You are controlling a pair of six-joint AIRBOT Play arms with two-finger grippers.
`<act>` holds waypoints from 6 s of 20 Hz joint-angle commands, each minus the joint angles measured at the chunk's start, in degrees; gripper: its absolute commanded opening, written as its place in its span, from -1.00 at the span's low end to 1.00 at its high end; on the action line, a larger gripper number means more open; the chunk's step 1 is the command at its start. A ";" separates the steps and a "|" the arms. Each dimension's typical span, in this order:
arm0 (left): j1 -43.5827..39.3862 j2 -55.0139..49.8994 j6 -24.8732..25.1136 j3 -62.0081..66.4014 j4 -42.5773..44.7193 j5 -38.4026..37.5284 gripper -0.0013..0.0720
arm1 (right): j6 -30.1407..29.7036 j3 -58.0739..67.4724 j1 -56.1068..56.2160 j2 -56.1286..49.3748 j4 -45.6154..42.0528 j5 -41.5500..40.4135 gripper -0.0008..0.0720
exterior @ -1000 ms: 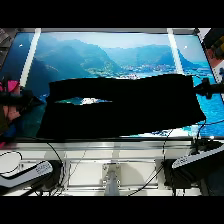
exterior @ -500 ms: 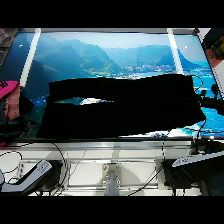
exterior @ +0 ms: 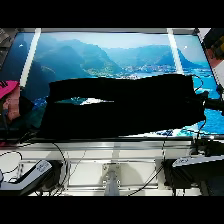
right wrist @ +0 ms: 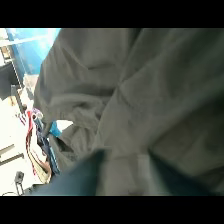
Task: Fold the clothes and pants, and hang the long-sleeved shirts on hangers.
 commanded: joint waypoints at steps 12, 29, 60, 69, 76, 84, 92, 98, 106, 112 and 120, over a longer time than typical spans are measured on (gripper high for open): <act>-5.40 -10.05 2.54 -0.17 0.31 6.03 0.35 | 0.37 0.46 0.46 0.57 3.34 0.22 0.08; -10.75 -2.21 2.69 2.80 -18.01 -4.55 -0.96 | 9.51 1.20 -4.81 0.59 -10.23 -0.37 0.07; -11.32 -1.22 2.71 2.69 -26.97 -2.16 -0.96 | 16.76 1.29 -6.95 0.85 -20.24 -5.11 -0.93; -12.55 4.94 5.46 9.14 -33.68 -4.13 -0.96 | 9.16 1.29 -23.52 18.03 -1.75 4.55 -0.93; -12.94 5.18 3.96 9.33 -50.01 1.05 -0.96 | 11.54 1.29 -21.59 20.41 8.20 1.66 -0.93; -25.18 -3.13 3.96 9.33 -51.21 27.93 -0.96 | 29.53 1.29 -10.34 20.33 -1.66 -29.94 -0.93; -37.73 -24.24 12.26 15.56 -80.59 45.35 -0.94 | 47.41 1.29 3.85 13.79 -8.07 -50.38 -0.92; -38.45 -32.70 29.75 23.71 -101.31 47.91 0.15 | 44.46 9.14 10.32 6.67 -7.23 -54.66 -0.02; -38.75 -28.17 40.02 29.22 -93.46 28.17 -0.96 | 35.36 23.32 4.00 5.64 -23.50 -26.23 -0.93; -53.33 -18.12 33.31 29.31 -69.90 35.69 -0.96 | 19.80 24.20 -8.15 3.52 -13.57 -6.03 -0.94; -77.85 -17.68 21.70 29.31 -55.36 49.31 -0.96 | 15.34 12.74 -18.64 -0.96 -13.70 -0.57 -0.05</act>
